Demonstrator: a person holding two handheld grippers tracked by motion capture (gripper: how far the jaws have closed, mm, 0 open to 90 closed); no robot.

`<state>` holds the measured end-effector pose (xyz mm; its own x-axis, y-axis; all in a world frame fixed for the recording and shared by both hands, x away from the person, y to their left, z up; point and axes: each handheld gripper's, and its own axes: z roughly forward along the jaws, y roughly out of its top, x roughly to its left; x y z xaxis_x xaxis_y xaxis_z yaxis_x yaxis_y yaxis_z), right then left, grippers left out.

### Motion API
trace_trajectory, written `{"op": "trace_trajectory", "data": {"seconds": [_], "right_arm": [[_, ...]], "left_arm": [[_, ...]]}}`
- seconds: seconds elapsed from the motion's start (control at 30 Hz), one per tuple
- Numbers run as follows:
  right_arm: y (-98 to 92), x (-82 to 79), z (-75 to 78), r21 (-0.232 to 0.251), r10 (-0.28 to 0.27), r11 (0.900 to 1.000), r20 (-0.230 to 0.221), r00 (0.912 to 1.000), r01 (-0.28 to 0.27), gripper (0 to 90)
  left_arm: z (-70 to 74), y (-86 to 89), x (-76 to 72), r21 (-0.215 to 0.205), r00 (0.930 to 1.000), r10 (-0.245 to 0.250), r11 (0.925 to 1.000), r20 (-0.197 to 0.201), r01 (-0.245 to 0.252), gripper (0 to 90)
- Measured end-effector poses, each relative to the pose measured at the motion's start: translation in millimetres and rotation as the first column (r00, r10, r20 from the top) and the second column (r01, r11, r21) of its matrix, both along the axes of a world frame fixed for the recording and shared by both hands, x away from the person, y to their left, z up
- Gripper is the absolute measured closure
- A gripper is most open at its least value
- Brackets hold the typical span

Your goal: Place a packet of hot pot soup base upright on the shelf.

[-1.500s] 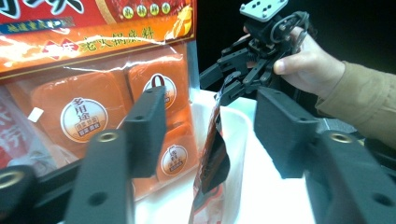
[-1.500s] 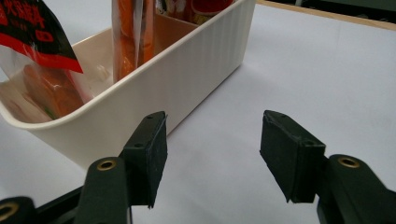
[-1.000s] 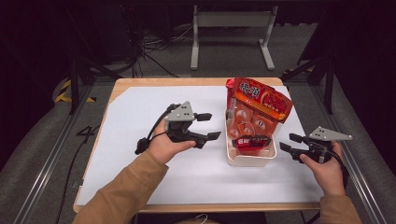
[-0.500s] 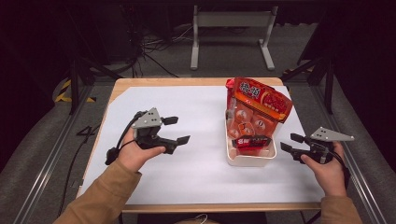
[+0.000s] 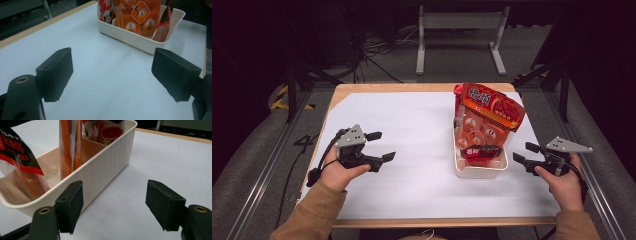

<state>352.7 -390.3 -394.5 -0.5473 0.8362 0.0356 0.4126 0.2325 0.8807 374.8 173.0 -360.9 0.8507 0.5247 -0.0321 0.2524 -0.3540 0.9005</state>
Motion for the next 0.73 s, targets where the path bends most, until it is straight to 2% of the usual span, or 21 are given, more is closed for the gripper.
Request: {"op": "trace_trajectory", "data": {"seconds": [0.07, 0.17, 0.2, 0.27, 0.33, 0.4, 0.5, 0.57, 0.73], "right_arm": [[0.2, 0.0, -1.0, 0.0, -0.002, 1.0, -0.002, 1.0, 0.002, 30.1], [0.1, 0.0, -2.0, 0.003, -0.003, 1.0, -0.002, 1.0, 0.003, 29.5], [0.0, 0.2, -2.4, 0.0, -0.003, 1.0, -0.003, 1.0, 0.003, 29.5], [0.4, 0.1, -3.2, -0.001, -0.003, 1.0, -0.006, 1.0, 0.003, 29.4], [0.6, 0.3, -4.4, -0.006, -0.001, 1.0, -0.009, 1.0, 0.001, 29.4], [0.7, 0.5, -5.6, -0.009, 0.0, 1.0, -0.013, 0.9999, 0.0, 29.4], [0.5, 0.7, -6.7, -0.009, -0.002, 1.0, -0.018, 0.9998, 0.001, 29.8], [0.3, 0.5, -6.8, -0.008, -0.001, 1.0, -0.021, 0.9998, 0.001, 30.7], [0.4, 0.1, -7.0, -0.009, 0.001, 1.0, -0.022, 0.9998, -0.001, 31.0]], "left_arm": [[-7.8, 6.1, -0.4, -0.003, 0.9999, 0.01, 0.9999, -0.01, -0.01, 17.9], [-23.9, 14.3, -1.0, -0.055, 0.9974, 0.053, 0.9969, -0.049, -0.055, 17.7], [-26.6, 15.4, -0.6, -0.049, 0.9967, 0.058, 0.9969, -0.057, -0.061, 17.6], [-33.3, 20.2, -0.2, -0.065, 0.9939, 0.086, 0.9938, -0.069, -0.09, 17.9], [-37.2, 23.7, 1.6, -0.071, 0.9921, 0.093, 0.9925, -0.084, -0.099, 17.8], [-41.1, 25.5, 2.6, -0.043, 0.991, 0.108, 0.9928, -0.078, -0.112, 17.6], [-49.0, 26.6, 4.5, -0.009, 0.9883, 0.113, 0.9934, -0.103, -0.114, 17.7], [-52.1, 26.2, 5.2, -0.005, 0.9858, 0.118, 0.9929, -0.119, -0.119, 17.7], [-53.3, 27.3, 6.1, -0.003, 0.9849, 0.126, 0.9919, -0.119, -0.127, 17.7]]}}
